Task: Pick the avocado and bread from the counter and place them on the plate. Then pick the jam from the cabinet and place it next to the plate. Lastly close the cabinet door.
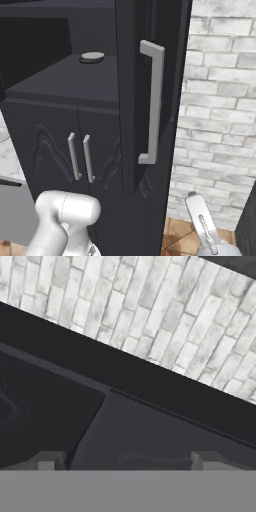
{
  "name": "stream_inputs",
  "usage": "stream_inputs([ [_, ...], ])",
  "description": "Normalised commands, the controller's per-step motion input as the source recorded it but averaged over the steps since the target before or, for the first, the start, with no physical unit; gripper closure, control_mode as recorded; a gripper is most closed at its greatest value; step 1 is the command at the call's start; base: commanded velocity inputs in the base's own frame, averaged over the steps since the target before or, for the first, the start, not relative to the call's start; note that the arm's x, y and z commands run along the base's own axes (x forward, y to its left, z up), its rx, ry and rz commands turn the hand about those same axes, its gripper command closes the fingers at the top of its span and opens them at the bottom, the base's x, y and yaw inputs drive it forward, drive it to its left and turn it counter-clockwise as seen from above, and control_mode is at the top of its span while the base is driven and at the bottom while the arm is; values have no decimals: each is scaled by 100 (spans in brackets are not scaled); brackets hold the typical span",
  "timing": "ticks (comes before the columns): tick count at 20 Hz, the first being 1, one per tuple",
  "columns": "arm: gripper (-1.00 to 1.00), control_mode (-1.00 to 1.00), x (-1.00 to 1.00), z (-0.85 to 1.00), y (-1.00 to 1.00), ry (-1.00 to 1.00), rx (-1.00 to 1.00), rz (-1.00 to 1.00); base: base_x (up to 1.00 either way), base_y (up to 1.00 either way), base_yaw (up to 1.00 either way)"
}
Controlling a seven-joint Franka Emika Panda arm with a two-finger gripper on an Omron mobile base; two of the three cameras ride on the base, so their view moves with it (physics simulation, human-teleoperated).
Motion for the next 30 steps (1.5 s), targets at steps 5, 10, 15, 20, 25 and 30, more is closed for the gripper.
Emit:
stream_inputs([
  [5, -100, -100, 36, -12, -4, 4, 6, 2, 0, 0, 0],
  [10, -100, -100, 53, -11, -24, 4, 10, 12, 0, 0, 0],
  [15, -100, -100, 58, -12, -25, 3, 11, 13, 0, 0, 0],
  [20, -100, -100, 57, -13, -28, 1, 12, 16, 0, 0, 0],
  [25, -100, -100, 50, -19, -13, 0, 8, 16, 0, 0, 0],
  [30, -100, -100, 23, -13, 0, 0, 2, 14, 0, 0, 0],
])
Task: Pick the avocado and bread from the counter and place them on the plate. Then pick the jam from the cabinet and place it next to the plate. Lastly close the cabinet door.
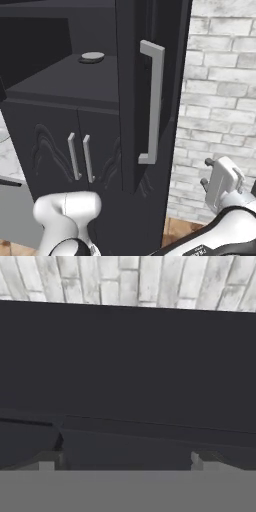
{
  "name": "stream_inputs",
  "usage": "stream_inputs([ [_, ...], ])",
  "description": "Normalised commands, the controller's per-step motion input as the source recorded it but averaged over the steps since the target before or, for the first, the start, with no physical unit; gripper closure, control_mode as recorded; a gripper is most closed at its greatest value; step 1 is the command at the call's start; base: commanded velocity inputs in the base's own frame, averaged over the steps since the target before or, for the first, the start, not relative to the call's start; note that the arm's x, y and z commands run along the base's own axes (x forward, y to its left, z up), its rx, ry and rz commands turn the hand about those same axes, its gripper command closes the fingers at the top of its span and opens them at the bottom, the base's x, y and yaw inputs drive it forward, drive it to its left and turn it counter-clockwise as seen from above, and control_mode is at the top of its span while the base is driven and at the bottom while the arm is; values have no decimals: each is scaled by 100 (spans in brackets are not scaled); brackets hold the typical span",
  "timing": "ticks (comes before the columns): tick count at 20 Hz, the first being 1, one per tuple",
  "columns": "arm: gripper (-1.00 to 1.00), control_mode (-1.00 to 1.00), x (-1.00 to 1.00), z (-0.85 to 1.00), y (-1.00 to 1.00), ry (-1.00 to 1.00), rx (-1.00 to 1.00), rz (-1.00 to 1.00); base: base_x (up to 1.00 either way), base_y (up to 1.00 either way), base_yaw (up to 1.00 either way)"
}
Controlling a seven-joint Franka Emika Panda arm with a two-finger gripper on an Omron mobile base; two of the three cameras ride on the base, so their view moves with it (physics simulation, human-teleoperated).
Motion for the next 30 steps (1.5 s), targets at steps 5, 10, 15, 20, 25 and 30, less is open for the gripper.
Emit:
stream_inputs([
  [5, -100, -100, 5, 0, 0, 0, 0, 14, 0, 0, 0],
  [10, -100, -100, 0, 5, 1, 0, 1, 16, 0, 0, 0],
  [15, -100, -100, 2, 15, 4, 0, 1, 12, 0, 0, 0],
  [20, -100, -100, 10, 13, 0, 0, 1, 12, 0, 0, 0],
  [25, -100, -100, 15, 10, 1, 0, 0, 10, 0, 0, 0],
  [30, -100, -100, 13, 23, 3, 0, 1, 8, 0, 0, 0],
])
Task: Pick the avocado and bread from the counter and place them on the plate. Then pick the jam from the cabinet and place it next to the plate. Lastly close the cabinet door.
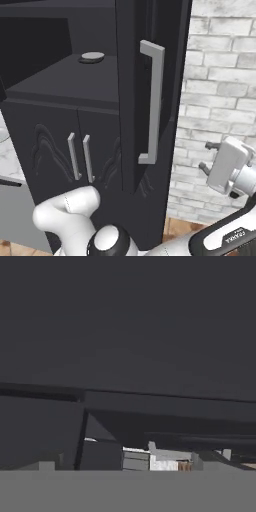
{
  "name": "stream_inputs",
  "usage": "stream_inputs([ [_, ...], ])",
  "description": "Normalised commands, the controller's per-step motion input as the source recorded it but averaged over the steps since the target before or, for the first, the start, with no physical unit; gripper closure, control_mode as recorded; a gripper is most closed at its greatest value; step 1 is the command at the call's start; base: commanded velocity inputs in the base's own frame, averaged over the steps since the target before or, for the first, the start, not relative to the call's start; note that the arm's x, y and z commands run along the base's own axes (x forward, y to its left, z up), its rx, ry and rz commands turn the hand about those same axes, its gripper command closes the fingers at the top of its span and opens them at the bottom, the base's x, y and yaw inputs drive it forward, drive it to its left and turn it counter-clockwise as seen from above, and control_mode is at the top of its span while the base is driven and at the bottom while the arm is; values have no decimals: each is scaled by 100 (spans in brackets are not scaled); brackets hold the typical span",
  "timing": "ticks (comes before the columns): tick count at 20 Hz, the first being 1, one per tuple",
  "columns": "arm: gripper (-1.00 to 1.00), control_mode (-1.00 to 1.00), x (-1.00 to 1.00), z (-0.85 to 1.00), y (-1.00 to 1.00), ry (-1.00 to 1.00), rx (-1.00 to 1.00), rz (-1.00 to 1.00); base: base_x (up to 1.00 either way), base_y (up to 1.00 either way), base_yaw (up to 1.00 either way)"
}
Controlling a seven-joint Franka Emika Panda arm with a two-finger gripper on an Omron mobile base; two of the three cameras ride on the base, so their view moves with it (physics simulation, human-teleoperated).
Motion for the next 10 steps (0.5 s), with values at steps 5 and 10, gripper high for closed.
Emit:
stream_inputs([
  [5, -100, -100, 3, 33, 9, 0, 0, 8, 0, 0, 0],
  [10, -100, -100, 0, 28, 32, 0, 0, 7, 0, 0, 0],
])
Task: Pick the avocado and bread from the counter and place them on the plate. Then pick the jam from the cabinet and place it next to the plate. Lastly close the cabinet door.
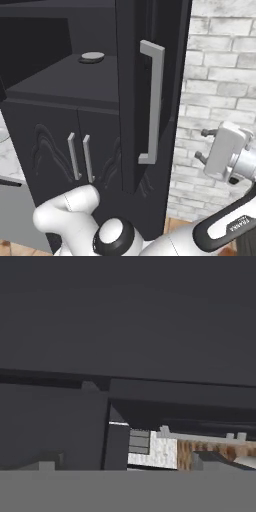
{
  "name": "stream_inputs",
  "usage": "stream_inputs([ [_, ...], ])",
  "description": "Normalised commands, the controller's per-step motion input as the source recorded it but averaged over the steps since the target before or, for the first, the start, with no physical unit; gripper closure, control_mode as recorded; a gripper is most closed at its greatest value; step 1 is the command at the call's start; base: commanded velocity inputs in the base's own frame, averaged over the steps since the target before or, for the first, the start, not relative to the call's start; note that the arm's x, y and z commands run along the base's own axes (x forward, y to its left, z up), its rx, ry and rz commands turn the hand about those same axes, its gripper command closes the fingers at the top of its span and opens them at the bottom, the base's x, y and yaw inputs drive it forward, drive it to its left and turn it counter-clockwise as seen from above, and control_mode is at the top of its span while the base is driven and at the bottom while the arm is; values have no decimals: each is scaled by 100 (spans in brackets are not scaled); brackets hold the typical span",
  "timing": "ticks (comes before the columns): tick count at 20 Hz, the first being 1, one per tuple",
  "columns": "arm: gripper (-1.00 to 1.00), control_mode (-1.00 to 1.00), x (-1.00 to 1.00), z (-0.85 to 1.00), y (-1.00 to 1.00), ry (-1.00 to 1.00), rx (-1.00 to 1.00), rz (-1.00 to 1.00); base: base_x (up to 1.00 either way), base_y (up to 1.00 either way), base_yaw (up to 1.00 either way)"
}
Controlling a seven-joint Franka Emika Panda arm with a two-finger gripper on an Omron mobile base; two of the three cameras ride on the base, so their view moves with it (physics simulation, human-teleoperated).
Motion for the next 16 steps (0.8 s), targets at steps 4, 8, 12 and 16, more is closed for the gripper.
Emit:
stream_inputs([
  [4, -100, -100, 0, 23, 47, 0, 0, 7, 0, 0, 0],
  [8, -100, -100, 0, 23, 55, 0, 0, 4, 0, 0, 0],
  [12, -100, -100, 0, 26, 57, 0, 0, 2, 0, 0, 0],
  [16, -100, -100, 0, 28, 60, 1, 0, 1, 0, 0, 0],
])
